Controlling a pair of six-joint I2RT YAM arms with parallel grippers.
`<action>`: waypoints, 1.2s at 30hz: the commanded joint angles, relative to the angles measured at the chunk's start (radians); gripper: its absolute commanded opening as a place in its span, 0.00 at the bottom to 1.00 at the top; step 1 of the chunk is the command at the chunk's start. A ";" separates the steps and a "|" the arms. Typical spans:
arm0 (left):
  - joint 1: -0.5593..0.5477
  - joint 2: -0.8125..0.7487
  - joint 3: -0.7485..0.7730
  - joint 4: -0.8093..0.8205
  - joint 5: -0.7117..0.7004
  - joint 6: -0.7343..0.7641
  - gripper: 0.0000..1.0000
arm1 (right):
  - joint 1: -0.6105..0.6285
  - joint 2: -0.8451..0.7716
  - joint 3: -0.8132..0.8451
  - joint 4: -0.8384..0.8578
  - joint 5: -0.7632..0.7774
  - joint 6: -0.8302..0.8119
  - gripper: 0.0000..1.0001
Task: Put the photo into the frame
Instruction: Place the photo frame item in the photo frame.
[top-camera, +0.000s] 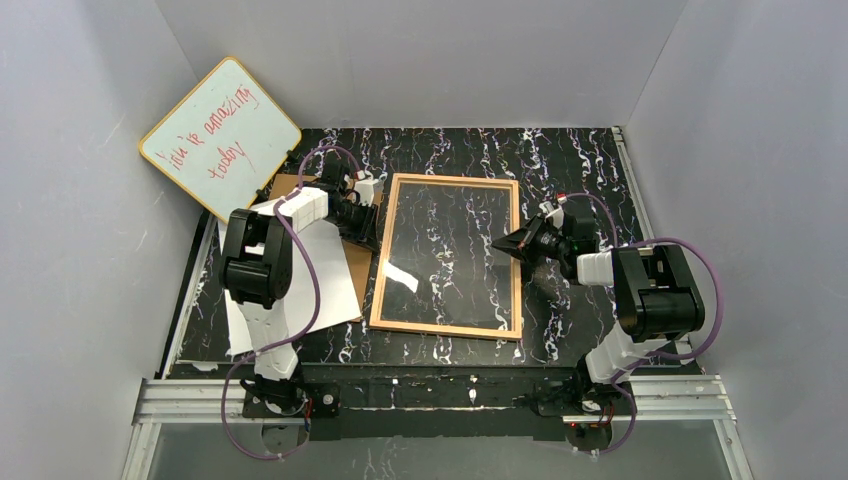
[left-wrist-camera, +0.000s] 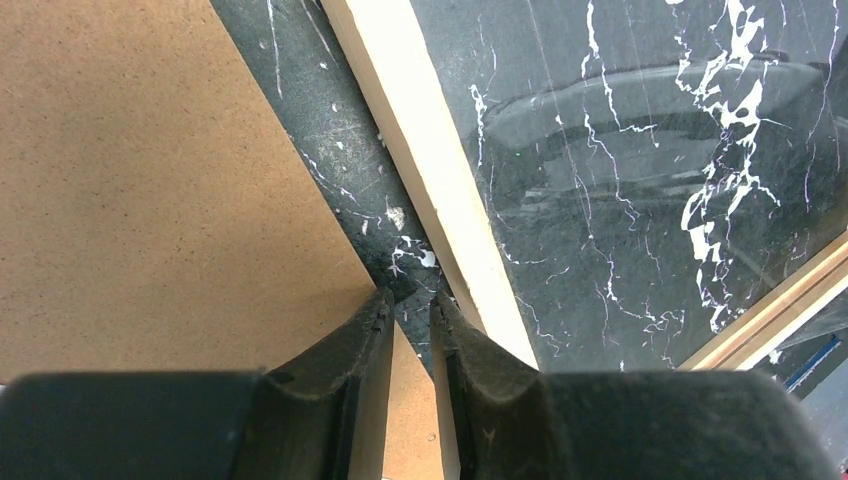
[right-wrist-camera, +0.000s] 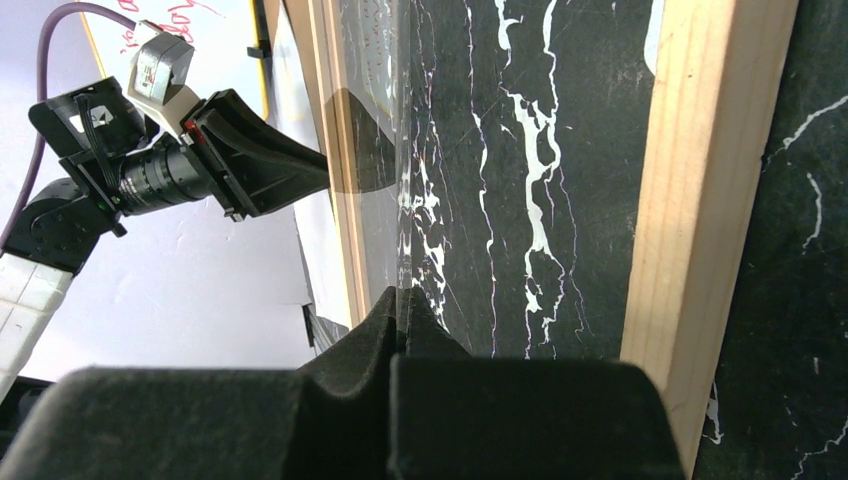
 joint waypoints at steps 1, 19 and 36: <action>-0.015 0.026 0.004 -0.034 -0.006 0.023 0.18 | -0.004 -0.047 -0.026 0.115 0.008 0.016 0.01; -0.018 0.042 0.008 -0.039 -0.012 0.036 0.14 | -0.003 -0.035 -0.049 0.185 0.021 0.054 0.01; -0.019 0.055 0.016 -0.044 -0.010 0.038 0.12 | -0.004 -0.053 -0.090 0.212 0.048 0.065 0.01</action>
